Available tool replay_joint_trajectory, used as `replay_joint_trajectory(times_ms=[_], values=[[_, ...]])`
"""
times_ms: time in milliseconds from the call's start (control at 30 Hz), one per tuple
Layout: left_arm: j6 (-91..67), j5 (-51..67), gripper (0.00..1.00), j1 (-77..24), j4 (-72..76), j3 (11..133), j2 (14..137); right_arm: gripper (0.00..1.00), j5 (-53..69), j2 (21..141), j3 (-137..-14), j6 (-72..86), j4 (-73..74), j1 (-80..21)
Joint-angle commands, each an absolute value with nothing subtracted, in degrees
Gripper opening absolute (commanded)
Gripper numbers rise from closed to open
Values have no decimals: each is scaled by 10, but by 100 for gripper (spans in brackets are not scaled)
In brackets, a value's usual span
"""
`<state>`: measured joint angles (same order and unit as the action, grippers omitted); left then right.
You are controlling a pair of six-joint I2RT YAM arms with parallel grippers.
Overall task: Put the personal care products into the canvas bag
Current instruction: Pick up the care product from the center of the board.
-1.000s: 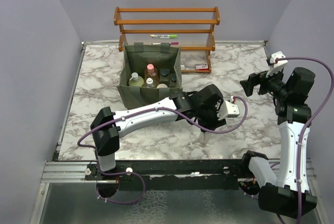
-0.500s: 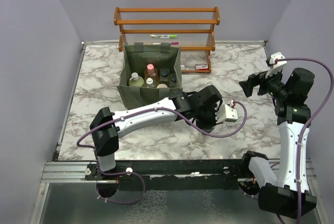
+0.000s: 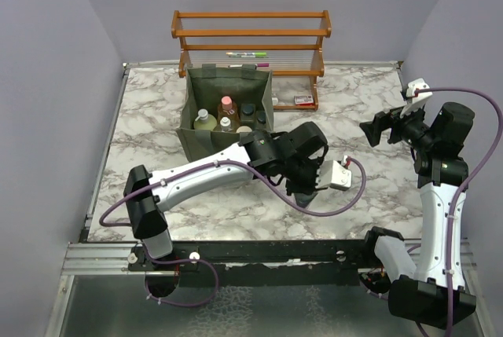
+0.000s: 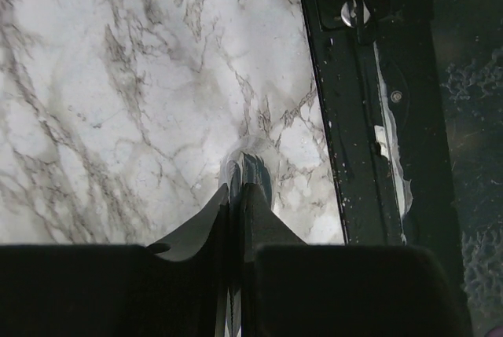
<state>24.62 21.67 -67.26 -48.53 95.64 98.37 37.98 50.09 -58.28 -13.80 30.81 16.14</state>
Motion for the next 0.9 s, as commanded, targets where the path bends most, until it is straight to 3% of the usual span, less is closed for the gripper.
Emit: replay_joint_trajectory(times_ms=[0, 467, 867], values=[[311, 249, 0, -671, -518, 1014, 921, 100, 398, 493, -577, -142, 290, 165], [357, 229, 0, -638, -624, 1223, 904, 100, 409, 499, -581, -141, 291, 167], [290, 214, 0, -514, -590, 1339, 866, 100, 415, 498, -578, -141, 291, 167]])
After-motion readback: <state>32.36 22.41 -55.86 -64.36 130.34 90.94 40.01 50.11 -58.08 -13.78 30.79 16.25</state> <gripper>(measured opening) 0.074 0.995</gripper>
